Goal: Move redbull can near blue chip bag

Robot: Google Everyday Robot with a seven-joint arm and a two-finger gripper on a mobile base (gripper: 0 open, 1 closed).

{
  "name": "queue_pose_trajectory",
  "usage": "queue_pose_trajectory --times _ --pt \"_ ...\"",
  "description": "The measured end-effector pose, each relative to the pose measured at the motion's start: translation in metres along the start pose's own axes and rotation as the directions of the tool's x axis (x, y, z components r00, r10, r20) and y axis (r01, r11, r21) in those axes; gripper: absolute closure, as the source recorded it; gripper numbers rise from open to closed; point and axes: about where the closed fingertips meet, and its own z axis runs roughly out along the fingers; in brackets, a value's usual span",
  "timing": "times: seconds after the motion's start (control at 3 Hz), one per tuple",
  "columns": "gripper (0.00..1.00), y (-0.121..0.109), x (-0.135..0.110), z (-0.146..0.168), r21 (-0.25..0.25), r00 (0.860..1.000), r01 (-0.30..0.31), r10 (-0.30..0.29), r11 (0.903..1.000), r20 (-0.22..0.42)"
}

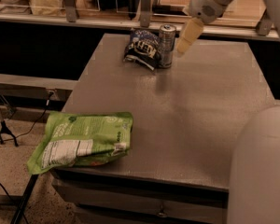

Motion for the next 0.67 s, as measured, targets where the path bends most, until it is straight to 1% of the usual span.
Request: queue_pose_trajectory --times 0.33,0.67 --pt "0.0 0.004 0.0192 -0.0164 0.005 0.994 -0.042 0.041 0.9991 0.102" --pt "0.0 0.0053 0.0272 -0.0224 0.008 0.99 -0.059 0.057 0.9983 0.13"
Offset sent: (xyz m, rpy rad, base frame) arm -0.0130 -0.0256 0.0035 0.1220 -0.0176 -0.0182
